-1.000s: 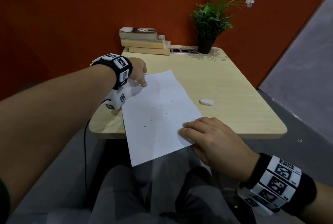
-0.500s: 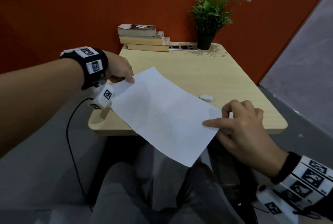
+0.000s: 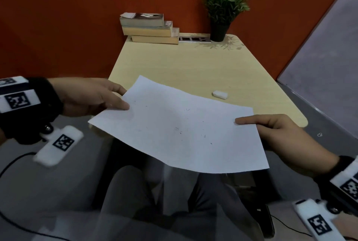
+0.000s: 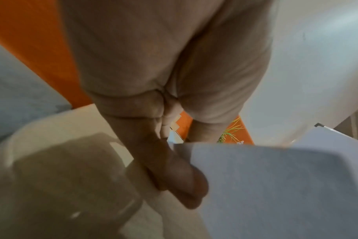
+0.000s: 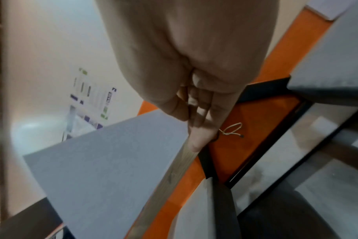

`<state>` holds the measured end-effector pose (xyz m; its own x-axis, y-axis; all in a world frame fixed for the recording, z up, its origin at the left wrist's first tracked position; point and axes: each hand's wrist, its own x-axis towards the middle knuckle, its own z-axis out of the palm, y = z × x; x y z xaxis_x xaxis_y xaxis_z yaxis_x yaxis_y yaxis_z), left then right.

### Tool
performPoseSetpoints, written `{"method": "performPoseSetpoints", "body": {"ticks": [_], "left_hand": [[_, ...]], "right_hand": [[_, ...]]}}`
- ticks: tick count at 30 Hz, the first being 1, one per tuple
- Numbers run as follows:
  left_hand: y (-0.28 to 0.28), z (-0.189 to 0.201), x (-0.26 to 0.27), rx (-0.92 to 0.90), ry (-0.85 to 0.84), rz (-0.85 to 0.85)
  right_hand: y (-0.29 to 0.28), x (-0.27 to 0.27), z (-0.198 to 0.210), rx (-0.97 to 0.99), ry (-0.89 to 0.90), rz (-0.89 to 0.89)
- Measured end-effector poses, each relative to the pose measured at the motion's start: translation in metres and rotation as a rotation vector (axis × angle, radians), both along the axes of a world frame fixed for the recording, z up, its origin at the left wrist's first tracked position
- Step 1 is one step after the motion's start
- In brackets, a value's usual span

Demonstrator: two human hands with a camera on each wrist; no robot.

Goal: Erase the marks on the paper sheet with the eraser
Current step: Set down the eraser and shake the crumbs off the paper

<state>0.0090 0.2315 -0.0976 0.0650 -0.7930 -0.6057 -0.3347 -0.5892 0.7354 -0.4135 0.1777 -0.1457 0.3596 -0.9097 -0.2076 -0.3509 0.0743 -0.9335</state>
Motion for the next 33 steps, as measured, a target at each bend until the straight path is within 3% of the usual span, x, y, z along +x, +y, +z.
{"method": "performPoseSetpoints", "body": {"ticks": [8, 16, 23, 33], "left_hand": [[0.023, -0.017, -0.011, -0.082, 0.2, 0.147], [0.051, -0.03, -0.033, -0.091, 0.334, 0.176], [0.066, -0.039, -0.055, -0.056, 0.376, 0.108], [0.09, -0.074, -0.075, -0.003, 0.366, 0.05]], "right_hand": [[0.008, -0.008, 0.006, 0.234, -0.327, -0.116], [0.026, -0.015, -0.001, 0.27, -0.229, -0.247], [0.039, -0.039, 0.004, 0.49, -0.183, -0.081], [0.051, -0.075, -0.02, 0.51, -0.135, -0.053]]}}
